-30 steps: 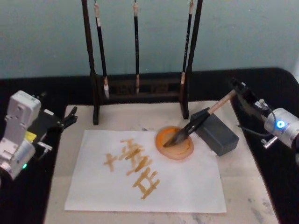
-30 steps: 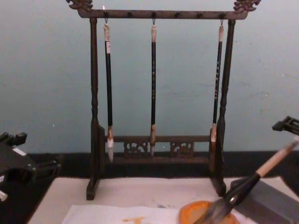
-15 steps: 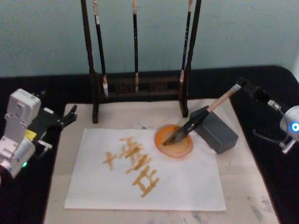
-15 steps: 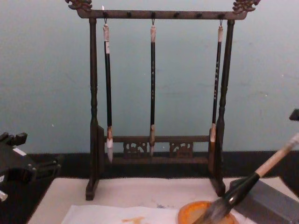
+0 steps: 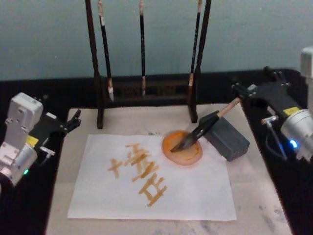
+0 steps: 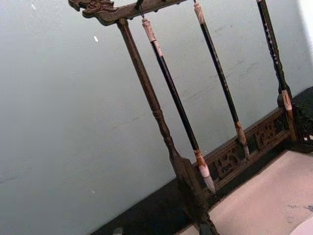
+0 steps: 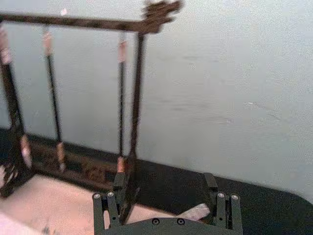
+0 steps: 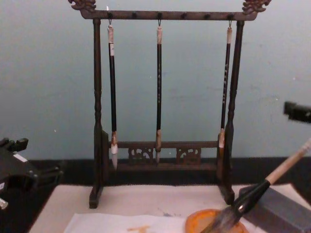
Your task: Pick up the brush from the inkstone, write on the paper, then place the brush back to its original position.
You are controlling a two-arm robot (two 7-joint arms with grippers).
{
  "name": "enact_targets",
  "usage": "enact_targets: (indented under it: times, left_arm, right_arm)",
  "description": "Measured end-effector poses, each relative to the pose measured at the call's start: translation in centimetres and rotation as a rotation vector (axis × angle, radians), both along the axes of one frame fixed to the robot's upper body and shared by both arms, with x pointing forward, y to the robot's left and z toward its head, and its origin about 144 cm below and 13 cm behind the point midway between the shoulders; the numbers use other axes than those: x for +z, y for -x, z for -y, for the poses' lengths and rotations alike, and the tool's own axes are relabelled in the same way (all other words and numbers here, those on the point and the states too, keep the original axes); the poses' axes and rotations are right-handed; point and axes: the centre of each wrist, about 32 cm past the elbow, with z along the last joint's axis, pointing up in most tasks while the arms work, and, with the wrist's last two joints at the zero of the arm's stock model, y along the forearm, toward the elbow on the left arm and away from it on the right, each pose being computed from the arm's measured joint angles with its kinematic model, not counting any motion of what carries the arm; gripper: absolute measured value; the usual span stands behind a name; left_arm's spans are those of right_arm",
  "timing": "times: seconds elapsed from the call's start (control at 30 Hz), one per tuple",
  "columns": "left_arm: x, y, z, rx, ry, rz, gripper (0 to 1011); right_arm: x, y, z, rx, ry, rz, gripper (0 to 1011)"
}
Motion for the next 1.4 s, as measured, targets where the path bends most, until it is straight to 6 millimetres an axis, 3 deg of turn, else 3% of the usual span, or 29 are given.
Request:
enact_targets:
  times: [0.3,0.63,1.07,1.4]
  left_arm:
    - [0.0,0.0,0.0,0.0,0.0,0.0,1010]
    - [0.0,0.0,0.0,0.0,0.0,0.0,1010]
    - [0.0,0.0,0.0,0.0,0.0,0.0,1010]
    - [0.0,0.0,0.0,0.0,0.0,0.0,1010]
  right_arm:
    - [-3.2,1.1,-1.4,0.049,0.04,0.001,1000]
    - [-6.5,2.9,-1.4,0.035,0.027,-0.007,1000]
    - [-8.8,3.2,-0.8,0.006,-0.017,-0.006,1000]
    - [-8.6,3.2,-0.8,0.008,-0.013,-0.007,1000]
